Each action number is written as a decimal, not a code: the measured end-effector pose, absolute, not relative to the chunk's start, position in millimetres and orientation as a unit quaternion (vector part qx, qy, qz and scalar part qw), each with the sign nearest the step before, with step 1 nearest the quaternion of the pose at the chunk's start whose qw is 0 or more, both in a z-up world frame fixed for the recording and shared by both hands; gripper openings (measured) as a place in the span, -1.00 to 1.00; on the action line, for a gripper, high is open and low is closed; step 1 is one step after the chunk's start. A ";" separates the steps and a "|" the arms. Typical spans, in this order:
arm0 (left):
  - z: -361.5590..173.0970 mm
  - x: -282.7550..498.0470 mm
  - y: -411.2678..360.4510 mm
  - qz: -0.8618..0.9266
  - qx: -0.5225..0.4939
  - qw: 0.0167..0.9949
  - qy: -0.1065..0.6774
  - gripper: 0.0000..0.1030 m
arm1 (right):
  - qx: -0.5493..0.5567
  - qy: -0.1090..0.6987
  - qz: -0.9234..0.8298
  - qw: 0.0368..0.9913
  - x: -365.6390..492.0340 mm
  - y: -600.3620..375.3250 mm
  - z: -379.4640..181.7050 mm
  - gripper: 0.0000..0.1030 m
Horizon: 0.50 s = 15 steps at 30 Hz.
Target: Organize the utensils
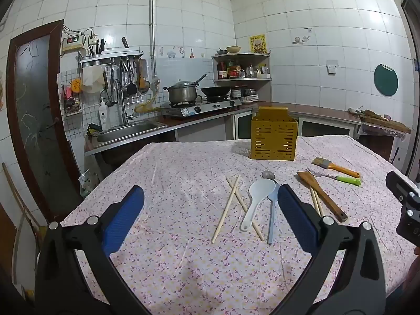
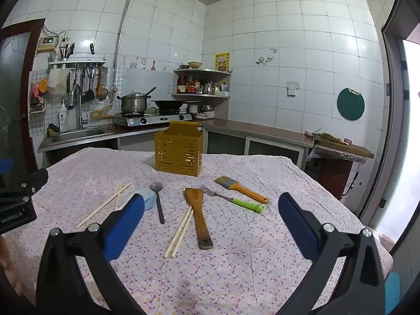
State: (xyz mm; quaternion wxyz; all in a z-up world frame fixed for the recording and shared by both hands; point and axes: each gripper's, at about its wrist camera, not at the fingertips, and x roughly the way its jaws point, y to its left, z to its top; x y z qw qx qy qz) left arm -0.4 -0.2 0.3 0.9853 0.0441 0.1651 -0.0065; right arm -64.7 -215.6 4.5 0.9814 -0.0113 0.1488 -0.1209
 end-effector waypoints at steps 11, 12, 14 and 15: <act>8.9 3.0 -0.4 -0.006 0.035 0.985 0.170 0.91 | -0.006 0.148 -0.120 0.982 -64.9 -214.6 6.6 0.93; 9.5 3.0 -1.5 -0.006 0.036 0.985 0.170 0.91 | -0.005 0.149 -0.119 0.982 -64.2 -214.6 7.0 0.93; 4.6 2.7 6.2 -0.008 0.029 0.985 0.169 0.91 | -0.007 0.149 -0.120 0.982 -64.5 -213.8 7.8 0.93; 4.8 3.0 7.3 -0.008 0.029 0.985 0.169 0.91 | -0.007 0.149 -0.119 0.982 -65.4 -212.7 7.7 0.93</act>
